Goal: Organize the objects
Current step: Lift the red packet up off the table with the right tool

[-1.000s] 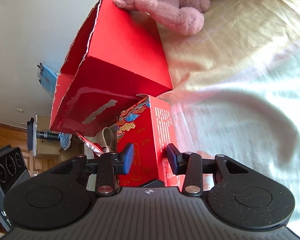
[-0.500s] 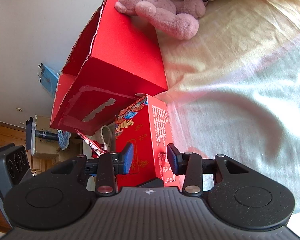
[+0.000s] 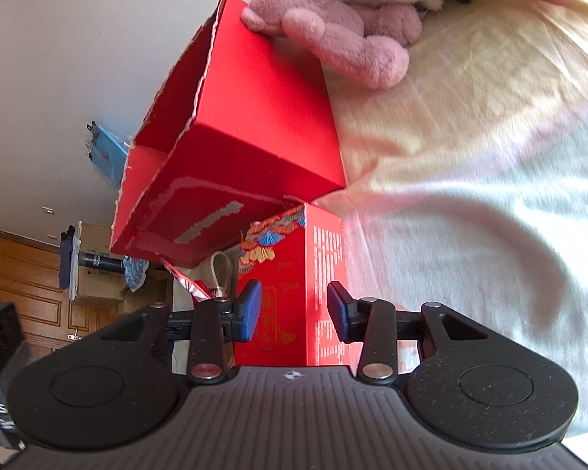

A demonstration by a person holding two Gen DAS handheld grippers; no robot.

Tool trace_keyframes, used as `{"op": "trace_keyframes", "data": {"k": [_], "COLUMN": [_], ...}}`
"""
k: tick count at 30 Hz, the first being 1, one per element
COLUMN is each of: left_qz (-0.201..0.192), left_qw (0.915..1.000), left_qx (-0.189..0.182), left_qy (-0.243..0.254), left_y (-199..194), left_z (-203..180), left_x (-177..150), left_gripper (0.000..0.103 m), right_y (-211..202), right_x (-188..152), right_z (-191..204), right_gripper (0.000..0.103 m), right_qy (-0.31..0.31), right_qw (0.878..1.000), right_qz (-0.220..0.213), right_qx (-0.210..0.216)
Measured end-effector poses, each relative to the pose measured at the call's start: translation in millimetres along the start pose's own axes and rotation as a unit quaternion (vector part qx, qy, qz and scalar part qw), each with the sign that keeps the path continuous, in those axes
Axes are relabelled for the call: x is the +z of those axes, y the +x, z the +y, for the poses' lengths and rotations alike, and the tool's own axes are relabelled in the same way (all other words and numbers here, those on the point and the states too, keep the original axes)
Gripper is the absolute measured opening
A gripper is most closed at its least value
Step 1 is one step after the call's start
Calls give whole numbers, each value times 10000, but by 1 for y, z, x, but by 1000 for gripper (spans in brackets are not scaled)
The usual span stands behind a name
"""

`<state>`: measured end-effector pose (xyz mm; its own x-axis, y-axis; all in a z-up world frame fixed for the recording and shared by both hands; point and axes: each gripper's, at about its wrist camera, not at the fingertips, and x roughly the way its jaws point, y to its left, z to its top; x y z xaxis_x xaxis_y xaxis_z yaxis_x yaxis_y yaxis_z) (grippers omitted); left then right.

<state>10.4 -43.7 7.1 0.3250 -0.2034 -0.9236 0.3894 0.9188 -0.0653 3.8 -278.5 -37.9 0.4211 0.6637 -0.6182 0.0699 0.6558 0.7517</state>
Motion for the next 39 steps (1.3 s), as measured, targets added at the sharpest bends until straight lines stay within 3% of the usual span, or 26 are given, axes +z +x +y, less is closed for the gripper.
{"op": "trace_keyframes", "data": {"k": [5, 10, 20, 32, 39], "left_qz": [-356, -334, 233, 504, 476], "left_qw": [9982, 9960, 9970, 9958, 9960], "left_qx": [-389, -773, -672, -649, -608], "left_qy": [-284, -314, -315, -393, -439], "left_y": [-28, -11, 48, 69, 69], "left_z": [22, 9, -7, -11, -13], "left_x": [9, 18, 24, 27, 25], "left_gripper": [102, 102, 102, 88, 85], "right_y": [-3, -7, 9, 38, 36], "right_x": [6, 16, 23, 28, 29], "right_z": [-5, -13, -16, -13, -19], "right_gripper": [41, 41, 42, 42, 42], "right_qy": [-7, 127, 134, 2, 201], "right_qw": [10000, 9999, 9992, 9979, 9967], "right_qz": [-59, -70, 285, 630, 773], "right_qx": [-26, 75, 233, 177, 171]}}
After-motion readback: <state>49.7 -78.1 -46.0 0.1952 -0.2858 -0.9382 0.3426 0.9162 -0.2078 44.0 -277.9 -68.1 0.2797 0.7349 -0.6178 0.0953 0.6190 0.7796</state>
